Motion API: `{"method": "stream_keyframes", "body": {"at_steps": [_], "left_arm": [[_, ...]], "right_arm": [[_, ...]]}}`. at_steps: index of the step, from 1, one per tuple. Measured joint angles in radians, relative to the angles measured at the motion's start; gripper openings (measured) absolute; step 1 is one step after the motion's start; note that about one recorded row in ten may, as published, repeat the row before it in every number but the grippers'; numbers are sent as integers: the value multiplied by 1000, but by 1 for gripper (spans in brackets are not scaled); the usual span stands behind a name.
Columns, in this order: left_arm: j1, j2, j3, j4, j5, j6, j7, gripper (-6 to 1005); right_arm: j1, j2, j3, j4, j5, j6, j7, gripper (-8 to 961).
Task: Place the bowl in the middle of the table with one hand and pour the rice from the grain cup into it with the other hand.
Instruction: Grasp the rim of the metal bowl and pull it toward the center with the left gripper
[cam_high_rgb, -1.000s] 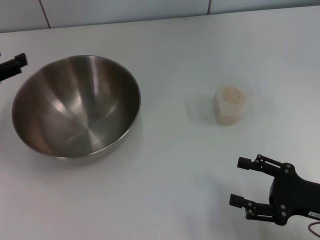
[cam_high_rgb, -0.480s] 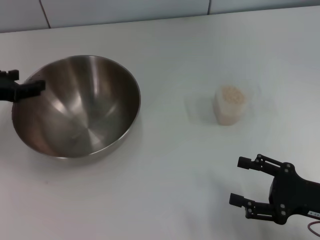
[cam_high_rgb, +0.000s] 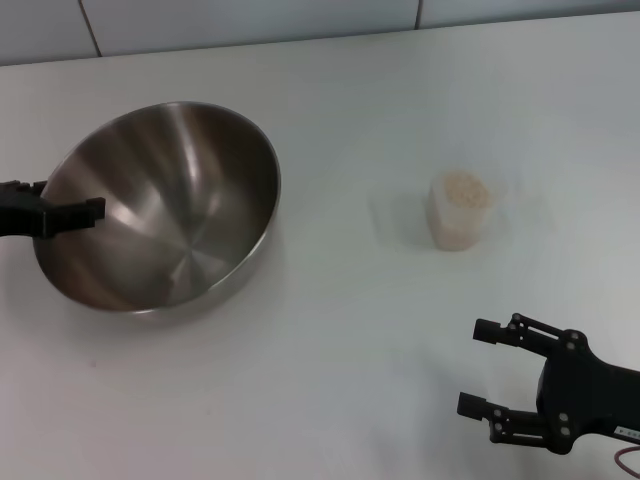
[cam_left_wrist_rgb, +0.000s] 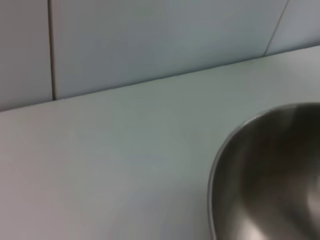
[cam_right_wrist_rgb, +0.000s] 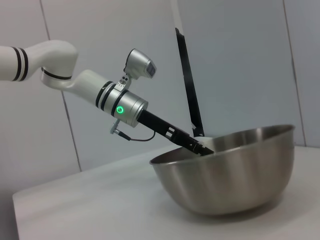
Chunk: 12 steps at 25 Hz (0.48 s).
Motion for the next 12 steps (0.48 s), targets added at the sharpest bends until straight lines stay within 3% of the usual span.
{"method": "stream_keyframes", "body": {"at_steps": [5,8,12], "left_arm": [[4,0,1,2,5,7,-8,763],[7,-3,-11,43,-6,79,-31,758],[-4,-2,-11,61,-7,109,-52,635]], "right_arm": [[-3,0,1,0,-4,0,0,836],[-3,0,2,0,-4,0,0,836],[-4,0,1,0,-4,0,0,836]]}}
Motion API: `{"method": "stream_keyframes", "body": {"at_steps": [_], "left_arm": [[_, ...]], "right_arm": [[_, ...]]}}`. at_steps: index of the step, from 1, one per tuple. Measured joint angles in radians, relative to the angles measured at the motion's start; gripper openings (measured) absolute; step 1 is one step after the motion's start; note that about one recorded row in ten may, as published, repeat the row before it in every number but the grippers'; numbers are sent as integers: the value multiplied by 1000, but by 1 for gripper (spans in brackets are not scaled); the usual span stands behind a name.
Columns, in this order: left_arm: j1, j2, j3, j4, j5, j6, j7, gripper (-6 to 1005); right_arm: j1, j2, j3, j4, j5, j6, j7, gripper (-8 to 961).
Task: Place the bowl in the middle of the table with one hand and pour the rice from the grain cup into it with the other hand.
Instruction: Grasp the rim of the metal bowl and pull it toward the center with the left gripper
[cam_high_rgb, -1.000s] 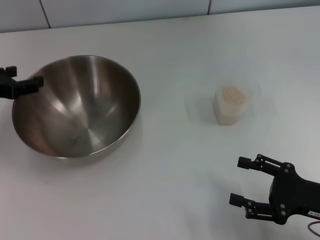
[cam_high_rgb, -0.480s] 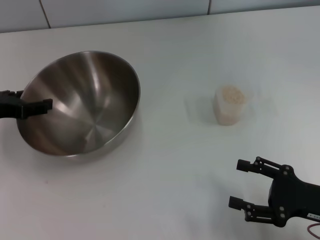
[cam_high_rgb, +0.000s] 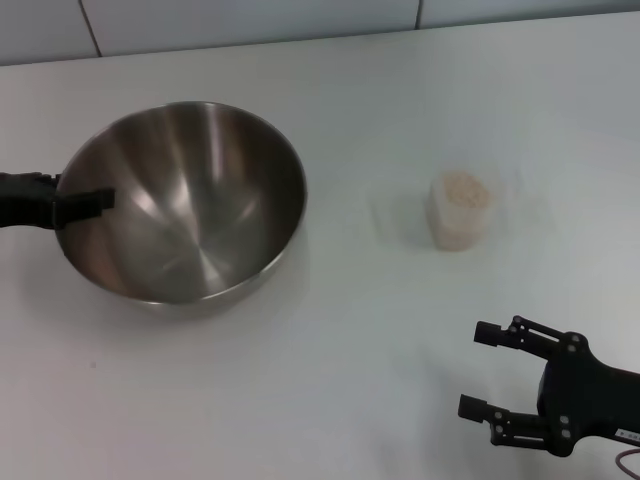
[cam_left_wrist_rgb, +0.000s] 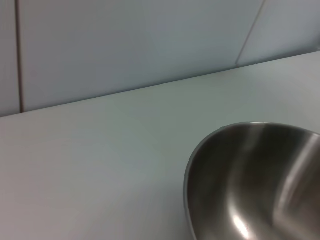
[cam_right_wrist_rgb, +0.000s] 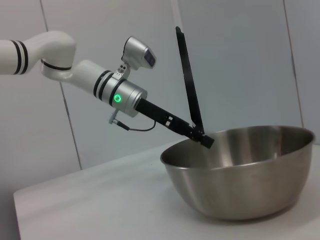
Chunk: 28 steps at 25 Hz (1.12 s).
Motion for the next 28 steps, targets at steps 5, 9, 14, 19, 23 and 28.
{"method": "stream_keyframes", "body": {"at_steps": [5,9,14,19,23,28], "left_arm": [[-23,3,-2,-8,20,9,-28,472],[-29,4,-2,-9,26,10,-34,386],[-42,5,-2,-10,39,19,-37,297],[-70,13,-4,-23,40,51,-61,90],[-126,36,-30,-77,41,93,-75,50],[-226,81,-73,-198,42,129,-72,31]], "right_arm": [[1,0,-4,0,-1,0,8,837],[1,-1,-4,0,-3,0,9,837],[0,0,-7,0,-4,1,9,837],[1,0,-7,0,-5,1,12,837],[10,-2,0,0,-26,3,24,837],[12,-3,1,0,-28,5,25,837]]}}
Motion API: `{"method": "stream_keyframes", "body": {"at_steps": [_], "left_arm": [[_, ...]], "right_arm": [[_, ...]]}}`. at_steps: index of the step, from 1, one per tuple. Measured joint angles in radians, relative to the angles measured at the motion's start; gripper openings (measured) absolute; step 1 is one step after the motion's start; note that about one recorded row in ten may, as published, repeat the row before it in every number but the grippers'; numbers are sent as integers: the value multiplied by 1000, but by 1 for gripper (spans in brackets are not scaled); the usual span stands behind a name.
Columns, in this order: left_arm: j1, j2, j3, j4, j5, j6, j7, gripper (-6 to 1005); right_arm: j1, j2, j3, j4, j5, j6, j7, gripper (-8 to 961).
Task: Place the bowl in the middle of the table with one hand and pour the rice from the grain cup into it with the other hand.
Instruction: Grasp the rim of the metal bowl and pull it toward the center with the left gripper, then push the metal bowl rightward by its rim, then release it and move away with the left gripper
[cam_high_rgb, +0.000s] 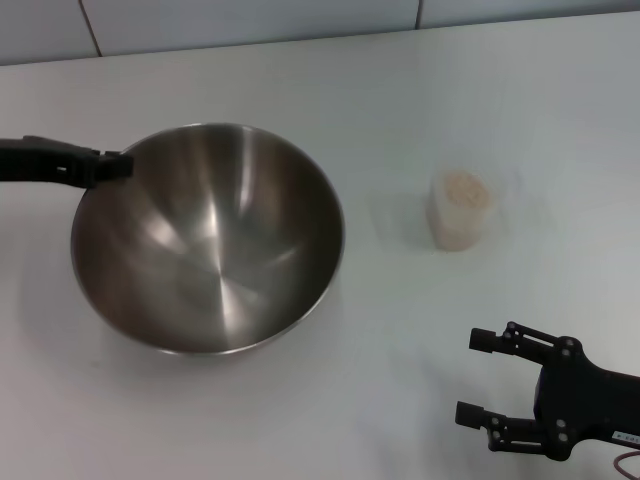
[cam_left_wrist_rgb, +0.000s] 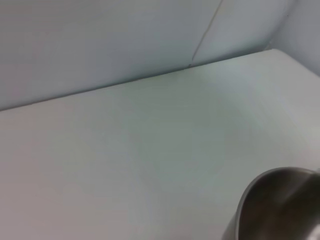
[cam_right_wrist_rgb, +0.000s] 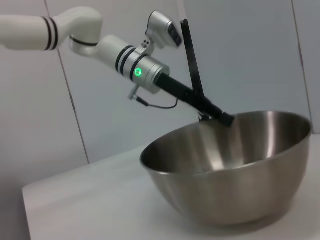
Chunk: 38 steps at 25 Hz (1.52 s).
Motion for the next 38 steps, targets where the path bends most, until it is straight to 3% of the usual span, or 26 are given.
{"method": "stream_keyframes", "body": {"at_steps": [6,7,11,12,15,25,32,38], "left_arm": [[-55,1,-2,-26,0,11,4,34],[-102,-13,1,-38,0,10,5,35],[-135,-33,6,-53,8,-2,11,36],[-156,-57,8,-58,41,-26,18,37],[-187,-77,12,-99,102,-86,21,38],[-187,-82,27,-153,97,-171,51,43],[-174,-84,27,-160,52,-150,98,46],[-138,-81,25,-111,-23,-84,196,178]], "right_arm": [[-1,0,0,0,0,1,6,836],[0,-1,-1,0,0,1,9,836],[2,-1,-5,0,0,2,14,835],[2,-1,-6,0,0,2,14,835],[3,-2,-8,-5,0,2,19,835],[-1,4,-10,-37,-25,5,48,834],[0,4,-10,-37,-27,6,49,833],[1,6,-2,-37,-27,10,49,833]]}}
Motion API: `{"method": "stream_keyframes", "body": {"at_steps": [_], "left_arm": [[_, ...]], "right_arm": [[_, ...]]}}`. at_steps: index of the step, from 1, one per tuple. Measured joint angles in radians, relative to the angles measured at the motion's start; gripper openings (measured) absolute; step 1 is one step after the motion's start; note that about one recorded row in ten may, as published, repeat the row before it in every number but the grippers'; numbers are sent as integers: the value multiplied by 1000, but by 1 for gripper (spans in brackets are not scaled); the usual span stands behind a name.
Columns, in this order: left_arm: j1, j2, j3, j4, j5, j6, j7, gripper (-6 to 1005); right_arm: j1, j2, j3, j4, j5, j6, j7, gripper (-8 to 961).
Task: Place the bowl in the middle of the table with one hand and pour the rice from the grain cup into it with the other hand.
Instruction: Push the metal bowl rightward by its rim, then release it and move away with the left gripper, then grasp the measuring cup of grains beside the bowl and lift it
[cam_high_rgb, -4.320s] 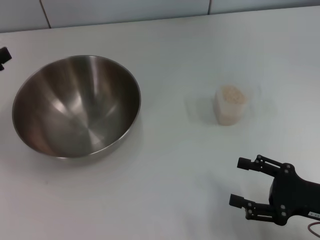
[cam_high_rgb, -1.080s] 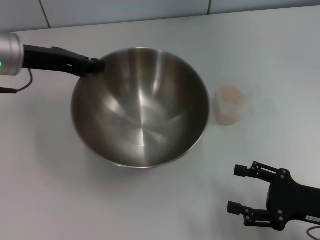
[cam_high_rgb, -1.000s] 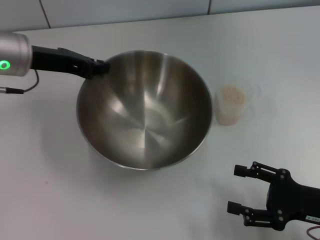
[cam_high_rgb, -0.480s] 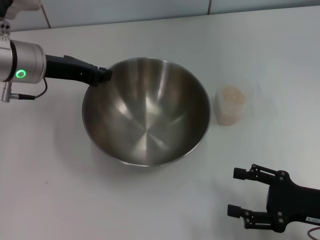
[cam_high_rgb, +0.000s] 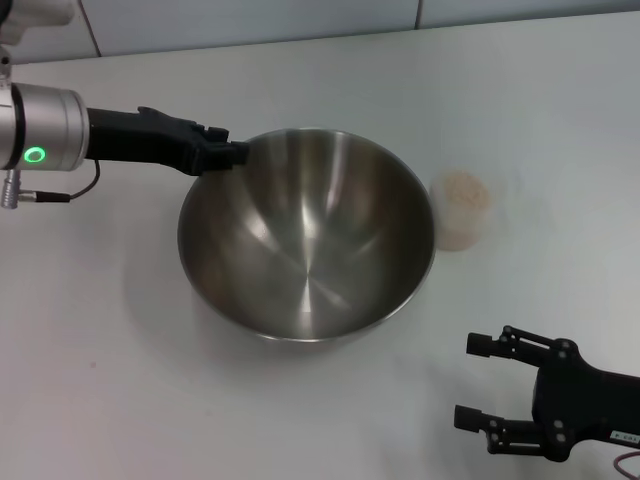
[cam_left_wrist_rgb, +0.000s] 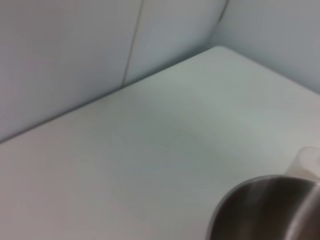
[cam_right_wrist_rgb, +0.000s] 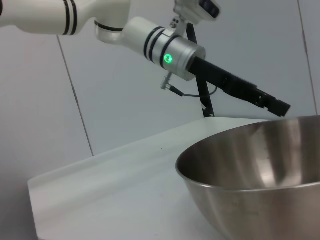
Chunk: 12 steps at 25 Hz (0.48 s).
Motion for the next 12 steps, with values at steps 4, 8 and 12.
{"method": "stream_keyframes", "body": {"at_steps": [4,8,12], "left_arm": [[98,-1,2,139,-127,79,98,266],[196,7,-2,236,-216,209,234,409],[290,5,-5,296,-224,361,392,569]], "right_arm": [[2,0,1,0,0,5,0,832],[-2,4,26,0,6,41,0,832],[-18,40,230,-1,8,155,-1,832]]}}
